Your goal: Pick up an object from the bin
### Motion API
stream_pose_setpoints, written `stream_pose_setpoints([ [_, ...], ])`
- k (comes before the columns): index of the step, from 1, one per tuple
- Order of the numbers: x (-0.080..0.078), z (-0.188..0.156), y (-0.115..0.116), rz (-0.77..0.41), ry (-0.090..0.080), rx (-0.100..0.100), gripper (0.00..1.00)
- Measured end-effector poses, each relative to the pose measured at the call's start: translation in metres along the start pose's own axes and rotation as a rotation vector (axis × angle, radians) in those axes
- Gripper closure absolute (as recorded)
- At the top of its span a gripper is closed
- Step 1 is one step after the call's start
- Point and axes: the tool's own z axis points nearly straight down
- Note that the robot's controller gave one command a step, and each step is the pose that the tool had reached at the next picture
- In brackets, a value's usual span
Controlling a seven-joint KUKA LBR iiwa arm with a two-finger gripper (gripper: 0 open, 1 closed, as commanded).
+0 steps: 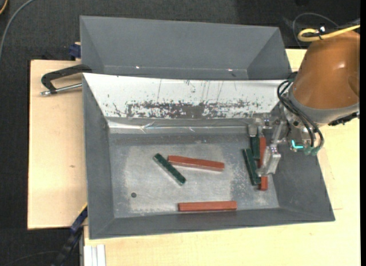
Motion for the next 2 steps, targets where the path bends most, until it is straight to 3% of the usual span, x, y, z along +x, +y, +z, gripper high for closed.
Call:
stream_pose_setpoints([
  [1,0.018,0.145,0.052,0.062,-0.003,-0.002,0.00],
  [2,-0.052,0.141,0.055,-0.052,-0.012,0.001,0.00],
])
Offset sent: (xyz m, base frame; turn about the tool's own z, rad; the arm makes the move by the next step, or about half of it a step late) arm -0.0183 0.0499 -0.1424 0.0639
